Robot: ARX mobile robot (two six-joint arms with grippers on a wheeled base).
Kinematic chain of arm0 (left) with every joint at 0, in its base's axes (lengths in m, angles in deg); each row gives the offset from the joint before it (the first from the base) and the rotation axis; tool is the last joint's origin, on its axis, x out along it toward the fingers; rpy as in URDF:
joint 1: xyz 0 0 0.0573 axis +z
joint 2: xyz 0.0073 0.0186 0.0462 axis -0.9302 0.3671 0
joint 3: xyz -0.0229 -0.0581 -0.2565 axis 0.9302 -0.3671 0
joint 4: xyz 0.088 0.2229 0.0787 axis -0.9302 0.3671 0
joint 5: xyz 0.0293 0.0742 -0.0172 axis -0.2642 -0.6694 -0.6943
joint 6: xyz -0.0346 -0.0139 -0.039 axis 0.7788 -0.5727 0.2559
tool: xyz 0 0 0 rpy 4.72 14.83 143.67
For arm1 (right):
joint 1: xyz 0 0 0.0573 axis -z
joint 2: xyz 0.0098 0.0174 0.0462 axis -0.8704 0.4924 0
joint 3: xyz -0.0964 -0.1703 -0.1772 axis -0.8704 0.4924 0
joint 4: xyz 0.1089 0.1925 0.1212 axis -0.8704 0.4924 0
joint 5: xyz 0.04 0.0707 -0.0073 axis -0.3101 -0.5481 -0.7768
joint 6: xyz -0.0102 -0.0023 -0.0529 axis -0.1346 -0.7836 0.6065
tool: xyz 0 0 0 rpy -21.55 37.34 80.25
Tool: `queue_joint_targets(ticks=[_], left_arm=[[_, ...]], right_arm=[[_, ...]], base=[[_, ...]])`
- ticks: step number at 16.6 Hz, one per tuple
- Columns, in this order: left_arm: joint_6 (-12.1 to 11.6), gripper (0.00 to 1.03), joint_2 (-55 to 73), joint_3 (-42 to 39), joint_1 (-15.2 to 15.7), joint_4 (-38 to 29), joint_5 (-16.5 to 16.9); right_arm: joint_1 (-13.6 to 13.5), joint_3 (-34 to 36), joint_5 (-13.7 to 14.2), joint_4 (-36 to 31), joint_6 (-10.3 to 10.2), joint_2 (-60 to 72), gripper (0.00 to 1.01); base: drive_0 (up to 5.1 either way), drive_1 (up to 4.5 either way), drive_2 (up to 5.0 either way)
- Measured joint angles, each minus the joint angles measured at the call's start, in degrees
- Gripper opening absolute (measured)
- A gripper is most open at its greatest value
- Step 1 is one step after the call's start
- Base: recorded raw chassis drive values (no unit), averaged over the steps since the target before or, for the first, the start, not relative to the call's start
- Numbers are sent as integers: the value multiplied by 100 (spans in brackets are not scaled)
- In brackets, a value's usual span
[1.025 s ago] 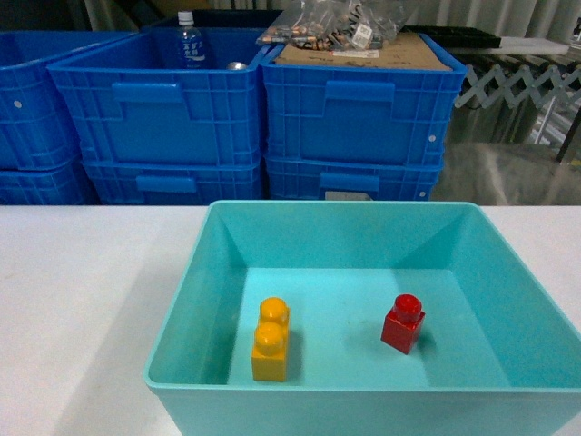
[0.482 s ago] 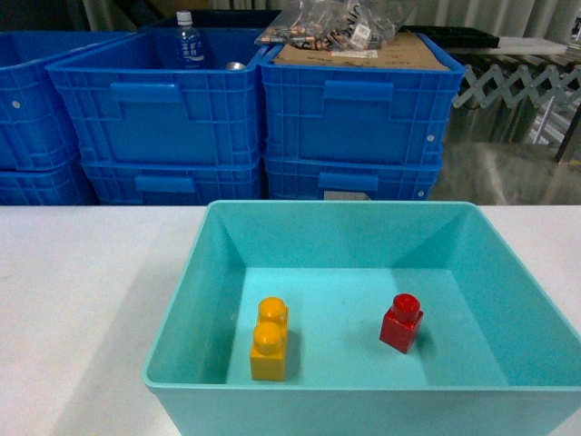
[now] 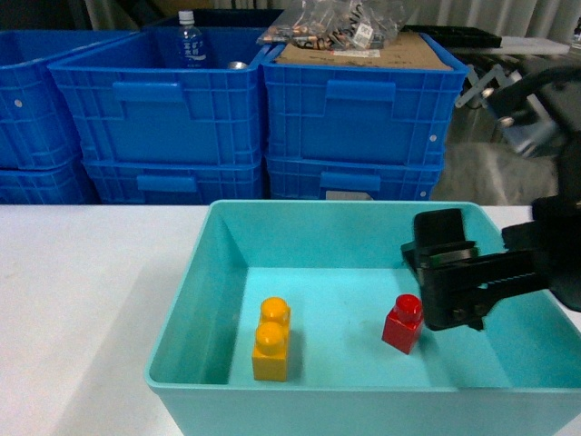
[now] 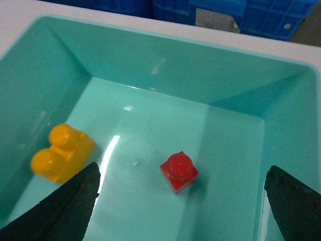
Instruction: Pick red block from blue box to shelf
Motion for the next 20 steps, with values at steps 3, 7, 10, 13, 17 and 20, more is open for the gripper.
queue_joint_targets(ticks=[3,7,10,13,17,20], left_arm=[[0,98,0,0,0,0,0],[0,98,0,0,0,0,0],[0,98,0,0,0,0,0],[0,98,0,0,0,-2,0],[2,98,0,0,0,0,0],[0,98,0,0,0,0,0]], right_arm=[[188,-793,-109,107,-129,1309,98],[221,-1700,-133,315,-144,2262,98],[120,-1961,-48,490,-162,2684,98],[28,-2218,33,662,-317,3042,98],[-55,-2385,382,977,-439,3342,66],[-92,-2385,448,992,-490,3331,40]], base=[[0,0,0],[0,0,0],[0,0,0],[0,0,0],[0,0,0],[0,0,0]])
